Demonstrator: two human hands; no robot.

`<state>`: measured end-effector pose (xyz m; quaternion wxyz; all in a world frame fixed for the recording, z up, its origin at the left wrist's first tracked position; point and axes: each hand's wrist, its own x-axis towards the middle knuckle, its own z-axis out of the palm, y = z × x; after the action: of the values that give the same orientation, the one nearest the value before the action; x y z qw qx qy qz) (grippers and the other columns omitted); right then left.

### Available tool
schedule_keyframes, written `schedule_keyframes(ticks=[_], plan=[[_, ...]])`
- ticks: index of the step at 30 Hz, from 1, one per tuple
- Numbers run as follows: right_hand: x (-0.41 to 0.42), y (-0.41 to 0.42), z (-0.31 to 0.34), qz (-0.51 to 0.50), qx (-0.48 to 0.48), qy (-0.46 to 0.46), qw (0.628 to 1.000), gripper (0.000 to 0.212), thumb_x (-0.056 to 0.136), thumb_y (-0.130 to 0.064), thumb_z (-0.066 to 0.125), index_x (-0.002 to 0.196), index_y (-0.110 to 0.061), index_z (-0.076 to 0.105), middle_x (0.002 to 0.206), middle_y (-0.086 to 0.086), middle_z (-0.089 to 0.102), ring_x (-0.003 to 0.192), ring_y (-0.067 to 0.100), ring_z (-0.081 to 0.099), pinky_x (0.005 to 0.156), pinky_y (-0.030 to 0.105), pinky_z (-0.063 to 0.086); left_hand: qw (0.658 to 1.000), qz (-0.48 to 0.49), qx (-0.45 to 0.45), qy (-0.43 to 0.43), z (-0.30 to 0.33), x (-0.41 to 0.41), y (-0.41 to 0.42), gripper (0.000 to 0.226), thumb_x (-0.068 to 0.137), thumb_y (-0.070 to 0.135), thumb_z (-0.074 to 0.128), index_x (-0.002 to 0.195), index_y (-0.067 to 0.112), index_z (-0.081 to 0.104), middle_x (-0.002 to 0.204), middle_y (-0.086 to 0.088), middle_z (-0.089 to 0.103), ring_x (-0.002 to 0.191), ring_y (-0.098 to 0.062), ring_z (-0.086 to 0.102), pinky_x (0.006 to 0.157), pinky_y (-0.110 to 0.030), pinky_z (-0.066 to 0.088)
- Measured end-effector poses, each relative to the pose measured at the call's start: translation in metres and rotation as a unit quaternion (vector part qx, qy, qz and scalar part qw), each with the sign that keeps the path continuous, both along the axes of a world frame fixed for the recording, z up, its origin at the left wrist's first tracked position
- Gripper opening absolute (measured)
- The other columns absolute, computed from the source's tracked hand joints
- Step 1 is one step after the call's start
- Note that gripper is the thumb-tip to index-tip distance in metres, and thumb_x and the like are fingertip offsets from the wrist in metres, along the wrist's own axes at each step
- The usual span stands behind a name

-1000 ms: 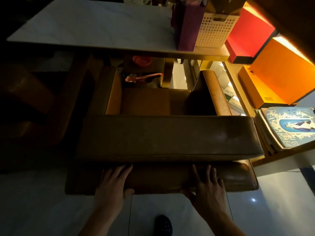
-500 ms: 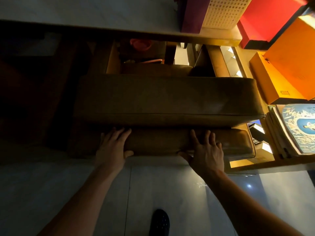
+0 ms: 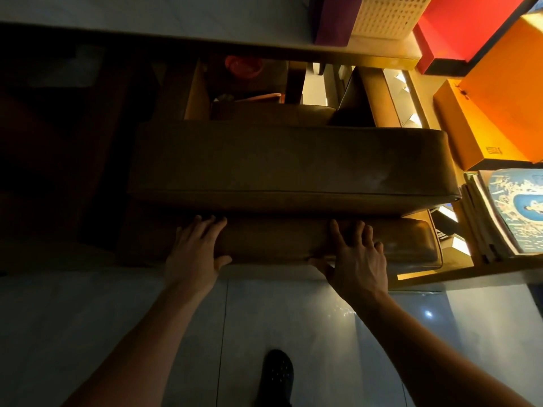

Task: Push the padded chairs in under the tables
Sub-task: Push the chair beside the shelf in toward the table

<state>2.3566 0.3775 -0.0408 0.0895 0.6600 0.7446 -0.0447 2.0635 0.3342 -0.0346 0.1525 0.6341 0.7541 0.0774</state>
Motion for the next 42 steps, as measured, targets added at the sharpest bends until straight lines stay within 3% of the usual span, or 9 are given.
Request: schedule_keyframes(ticks=[8,16,27,32,36,39,42], plan=[[-0.003,0.005,0.003,0.001,0.005,-0.010,1.000,0.098,0.077,-0.087,0.037,0.154,-0.030,0.018,0.152,0.028,0.028,0.138,0.047,0.028,0.100,0.057,0.042,1.000,-0.025,0.000,0.001,-0.010,-0.010,0.006,0.076,0.086,0.042,0.068,0.151,0.032,0.030,0.157,0.005,0.030,0.147,-0.024,0.015,0.118,-0.046,0.017],[-0.006,0.002,0.006,-0.009,-0.011,-0.002,1.000,0.099,0.079,-0.085,0.038,0.156,-0.031,0.008,0.159,0.027,0.015,0.146,0.047,0.015,0.110,0.060,0.033,1.000,-0.018,0.000,0.010,-0.008,-0.005,0.007,0.078,0.085,0.037,0.071,0.151,0.030,0.029,0.158,0.002,0.030,0.147,-0.025,0.015,0.120,-0.049,0.014],[-0.007,0.001,0.011,-0.005,-0.029,0.002,1.000,0.097,0.082,-0.082,0.034,0.156,-0.029,0.004,0.160,0.028,0.012,0.146,0.048,0.013,0.110,0.060,0.031,0.999,-0.008,-0.030,0.023,-0.004,-0.002,0.009,0.081,0.086,0.039,0.070,0.152,0.032,0.023,0.159,0.003,0.025,0.148,-0.024,0.010,0.121,-0.047,0.010],[-0.007,0.002,0.019,-0.009,-0.058,0.010,0.998,0.098,0.082,-0.081,0.039,0.156,-0.030,0.002,0.160,0.027,0.009,0.146,0.047,0.011,0.111,0.059,0.031,0.997,-0.012,-0.072,0.037,0.006,0.001,0.005,0.085,0.090,0.045,0.062,0.155,0.032,0.008,0.163,0.004,0.009,0.149,-0.021,-0.002,0.120,-0.043,0.011],[-0.002,-0.001,0.027,-0.011,-0.087,0.036,0.995,0.096,0.084,-0.079,0.037,0.156,-0.032,-0.007,0.162,0.024,-0.005,0.149,0.044,-0.002,0.117,0.057,0.023,0.992,-0.004,-0.123,0.021,0.020,0.007,-0.001,0.087,0.091,0.051,0.057,0.155,0.032,0.002,0.164,0.006,-0.004,0.149,-0.020,-0.008,0.117,-0.043,0.023],[-0.003,-0.004,0.037,-0.016,-0.115,0.040,0.992,0.093,0.086,-0.077,0.037,0.156,-0.032,-0.005,0.163,0.021,-0.004,0.150,0.042,0.000,0.116,0.054,0.026,0.988,-0.004,-0.152,0.007,0.036,0.009,-0.007,0.080,0.092,0.053,0.055,0.155,0.035,0.009,0.164,0.007,0.001,0.149,-0.022,0.004,0.114,-0.042,0.028],[-0.015,-0.009,0.050,-0.018,-0.133,0.059,0.989,0.088,0.085,-0.077,0.039,0.154,-0.034,0.007,0.160,0.018,0.016,0.146,0.039,0.020,0.111,0.052,0.036,0.986,0.010,-0.164,-0.017,0.054,-0.001,-0.015,0.078,0.090,0.057,0.054,0.153,0.040,0.011,0.163,0.006,0.011,0.145,-0.023,0.019,0.112,-0.043,0.033]])
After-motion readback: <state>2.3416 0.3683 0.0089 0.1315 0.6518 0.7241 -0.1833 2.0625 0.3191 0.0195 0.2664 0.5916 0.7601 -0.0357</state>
